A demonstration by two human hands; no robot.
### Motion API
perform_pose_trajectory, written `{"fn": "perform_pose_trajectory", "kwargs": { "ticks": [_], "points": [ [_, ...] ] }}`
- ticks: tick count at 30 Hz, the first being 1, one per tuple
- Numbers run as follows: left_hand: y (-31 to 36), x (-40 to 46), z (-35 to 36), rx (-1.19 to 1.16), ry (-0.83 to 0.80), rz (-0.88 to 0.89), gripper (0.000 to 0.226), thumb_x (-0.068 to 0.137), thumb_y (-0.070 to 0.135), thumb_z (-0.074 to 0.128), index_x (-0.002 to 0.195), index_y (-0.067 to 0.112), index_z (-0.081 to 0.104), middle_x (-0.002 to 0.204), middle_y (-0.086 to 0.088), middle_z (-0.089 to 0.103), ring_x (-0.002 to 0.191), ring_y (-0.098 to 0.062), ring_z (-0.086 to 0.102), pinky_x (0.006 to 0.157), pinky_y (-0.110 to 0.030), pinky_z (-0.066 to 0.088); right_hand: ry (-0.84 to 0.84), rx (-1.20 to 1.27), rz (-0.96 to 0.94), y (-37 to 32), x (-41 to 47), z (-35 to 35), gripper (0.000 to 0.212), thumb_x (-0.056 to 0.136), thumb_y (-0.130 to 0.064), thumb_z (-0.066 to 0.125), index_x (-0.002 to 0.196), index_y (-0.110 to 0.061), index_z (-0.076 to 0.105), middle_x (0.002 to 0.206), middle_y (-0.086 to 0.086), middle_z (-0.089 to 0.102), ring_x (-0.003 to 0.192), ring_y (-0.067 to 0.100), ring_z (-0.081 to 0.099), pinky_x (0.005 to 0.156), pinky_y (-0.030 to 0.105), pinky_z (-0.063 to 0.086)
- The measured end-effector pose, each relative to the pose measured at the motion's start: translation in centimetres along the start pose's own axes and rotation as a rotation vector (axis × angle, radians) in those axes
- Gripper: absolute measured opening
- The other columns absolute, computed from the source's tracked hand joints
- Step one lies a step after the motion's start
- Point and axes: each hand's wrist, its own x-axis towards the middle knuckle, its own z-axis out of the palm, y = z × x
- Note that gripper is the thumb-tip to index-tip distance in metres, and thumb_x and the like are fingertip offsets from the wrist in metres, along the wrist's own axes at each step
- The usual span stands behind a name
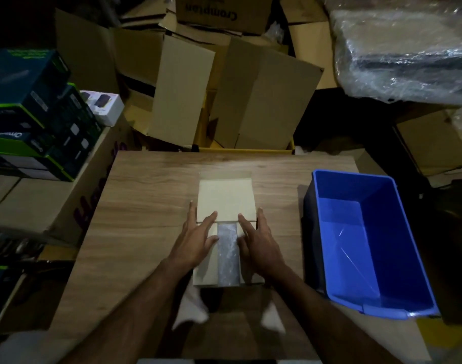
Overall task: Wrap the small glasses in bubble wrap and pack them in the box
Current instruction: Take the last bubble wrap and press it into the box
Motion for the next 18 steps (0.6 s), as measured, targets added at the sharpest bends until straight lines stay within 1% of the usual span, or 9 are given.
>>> {"fn": "perform_pose_trajectory", "kwargs": {
  "ticks": [2, 4, 6, 7, 10, 12, 14, 15, 18],
  "points": [
    [0.3, 1.4, -0.8, -0.074, -0.043, -0.012, 0.079, 0.094, 0.026, 0.070, 0.159, 0.028, 0.025, 0.166, -0.011, -0.022, 0.155, -0.029, 0.015, 0.120, -0.034, 0.028, -0.022, 0.018, 0.022, -0.1, 2.0, -0.5, 0.075, 0.097, -0.036, 0.063, 0.160, -0.034, 0.021, 0.169, 0.016, -0.007, 0.152, 0.036, 0.024, 0.105, 0.046, 0.048],
    [0.6, 2.7, -1.5, -0.110, -0.064, -0.030, 0.093, 0.092, 0.025, 0.072, 0.162, 0.031, 0.011, 0.165, -0.010, -0.027, 0.155, -0.030, 0.015, 0.117, -0.036, 0.033, -0.016, -0.005, -0.008, -0.2, 3.6, -0.9, 0.082, 0.096, -0.033, 0.066, 0.161, -0.031, 0.017, 0.168, 0.020, -0.006, 0.150, 0.040, 0.025, 0.107, 0.048, 0.047],
    [1.1, 3.7, -2.3, -0.116, -0.052, -0.058, 0.106, 0.090, 0.025, 0.075, 0.160, 0.037, -0.004, 0.163, -0.009, -0.032, 0.151, -0.033, 0.028, 0.112, -0.039, 0.041, 0.012, -0.044, -0.049, -0.2, 4.8, -1.1, 0.091, 0.093, -0.033, 0.070, 0.162, -0.029, 0.010, 0.167, 0.024, -0.005, 0.147, 0.044, 0.031, 0.107, 0.048, 0.049],
    [1.5, 4.1, -2.8, -0.114, -0.028, -0.068, 0.110, 0.090, 0.026, 0.075, 0.159, 0.040, -0.010, 0.163, -0.008, -0.034, 0.149, -0.034, 0.031, 0.110, -0.041, 0.044, 0.039, -0.065, -0.072, -0.4, 5.2, -1.3, 0.096, 0.092, -0.032, 0.071, 0.163, -0.028, 0.006, 0.166, 0.026, -0.004, 0.144, 0.044, 0.034, 0.105, 0.047, 0.051],
    [3.4, 4.7, -4.7, -0.107, 0.070, -0.056, 0.112, 0.093, 0.035, 0.070, 0.154, 0.043, -0.023, 0.161, -0.001, -0.038, 0.152, -0.033, 0.022, 0.108, -0.044, 0.044, 0.124, -0.075, -0.103, -1.7, 5.8, -2.7, 0.109, 0.088, -0.024, 0.073, 0.161, -0.032, -0.006, 0.166, 0.024, -0.009, 0.135, 0.038, 0.046, 0.089, 0.036, 0.059],
    [4.5, 4.6, -6.3, -0.098, 0.132, -0.032, 0.111, 0.094, 0.040, 0.067, 0.149, 0.045, -0.030, 0.161, 0.000, -0.039, 0.152, -0.032, 0.022, 0.105, -0.045, 0.046, 0.175, -0.052, -0.106, -2.8, 5.6, -3.9, 0.114, 0.087, -0.023, 0.072, 0.158, -0.038, -0.016, 0.166, 0.020, -0.017, 0.129, 0.033, 0.050, 0.079, 0.033, 0.060],
    [5.4, 4.1, -7.7, -0.105, 0.215, -0.001, 0.106, 0.096, 0.043, 0.062, 0.149, 0.047, -0.030, 0.163, 0.003, -0.033, 0.151, -0.030, 0.024, 0.103, -0.046, 0.048, 0.228, -0.056, -0.113, -3.9, 5.1, -5.1, 0.115, 0.089, -0.026, 0.069, 0.155, -0.041, -0.024, 0.165, 0.017, -0.025, 0.125, 0.032, 0.051, 0.074, 0.033, 0.061],
    [5.7, 3.7, -8.2, -0.113, 0.252, 0.015, 0.099, 0.098, 0.044, 0.059, 0.151, 0.049, -0.025, 0.165, 0.005, -0.027, 0.149, -0.029, 0.028, 0.102, -0.047, 0.049, 0.249, -0.065, -0.118, -4.2, 4.6, -5.6, 0.115, 0.090, -0.027, 0.068, 0.153, -0.043, -0.027, 0.164, 0.016, -0.029, 0.124, 0.031, 0.052, 0.073, 0.033, 0.061],
    [5.8, 1.9, -8.9, -0.080, 0.291, 0.038, 0.071, 0.101, 0.046, 0.050, 0.157, 0.049, 0.007, 0.167, 0.006, -0.007, 0.141, -0.026, 0.040, 0.099, -0.045, 0.054, 0.272, -0.086, -0.114, -5.0, 3.0, -6.6, 0.107, 0.096, -0.032, 0.063, 0.151, -0.047, -0.028, 0.163, 0.014, -0.031, 0.132, 0.027, 0.047, 0.075, 0.025, 0.058]
  ]
}}
